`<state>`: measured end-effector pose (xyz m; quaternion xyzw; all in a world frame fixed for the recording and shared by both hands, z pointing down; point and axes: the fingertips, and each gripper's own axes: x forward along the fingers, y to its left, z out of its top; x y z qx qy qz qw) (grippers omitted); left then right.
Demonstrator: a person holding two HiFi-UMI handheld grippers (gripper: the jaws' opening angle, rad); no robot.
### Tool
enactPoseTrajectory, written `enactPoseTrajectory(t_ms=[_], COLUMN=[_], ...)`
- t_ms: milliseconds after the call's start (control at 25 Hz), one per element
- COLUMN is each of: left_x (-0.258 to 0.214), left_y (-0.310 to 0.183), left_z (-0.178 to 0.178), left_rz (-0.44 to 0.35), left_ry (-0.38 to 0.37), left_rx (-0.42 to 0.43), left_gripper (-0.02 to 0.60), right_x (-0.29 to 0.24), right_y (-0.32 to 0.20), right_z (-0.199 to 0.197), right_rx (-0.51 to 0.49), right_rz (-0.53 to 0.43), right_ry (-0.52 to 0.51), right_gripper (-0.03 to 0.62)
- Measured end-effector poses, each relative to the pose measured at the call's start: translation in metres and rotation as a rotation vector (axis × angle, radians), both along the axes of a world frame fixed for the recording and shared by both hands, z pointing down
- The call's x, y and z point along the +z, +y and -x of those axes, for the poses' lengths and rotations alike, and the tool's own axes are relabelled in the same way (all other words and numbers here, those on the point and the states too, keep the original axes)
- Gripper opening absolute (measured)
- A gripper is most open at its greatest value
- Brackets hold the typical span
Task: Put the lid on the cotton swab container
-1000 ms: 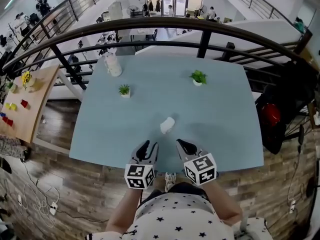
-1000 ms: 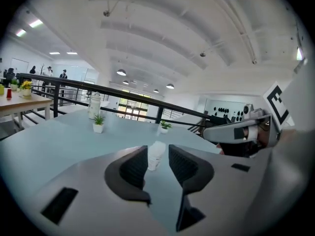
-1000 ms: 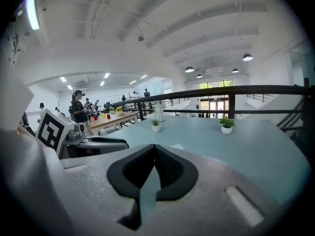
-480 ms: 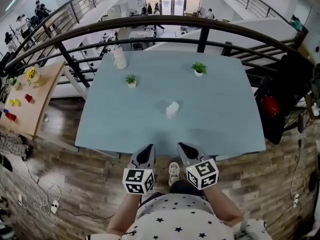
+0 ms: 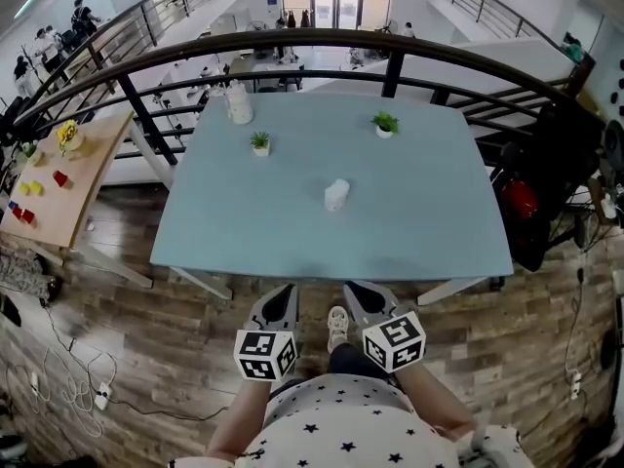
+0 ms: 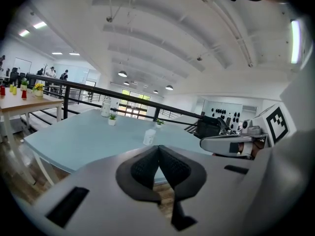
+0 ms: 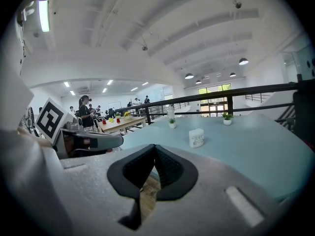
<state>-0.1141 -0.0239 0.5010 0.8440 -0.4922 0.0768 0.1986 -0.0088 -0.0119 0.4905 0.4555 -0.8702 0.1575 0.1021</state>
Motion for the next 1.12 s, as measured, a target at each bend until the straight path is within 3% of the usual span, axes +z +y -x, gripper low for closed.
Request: enactPoseTrajectory(t_ms=[320,1120], left_x=[0.0,-0.002], left_y=[0.022,0.019], left_z=[0.001,-0.011], left_rz=[0.015,0.004], left_ry=[0.006,0.01], left_rx=[-0.007,0.012], left_gripper=[0.003,0.003], right_x=[-0.005,-0.011], right_y=[0.02,0.019], right_z=[0.006,0.003], right_rx=[-0.011,-0.026], right_rz=[-0.006,-0.027], right_ry=[-0.02,-0.029], right_gripper=[0.006,0.006])
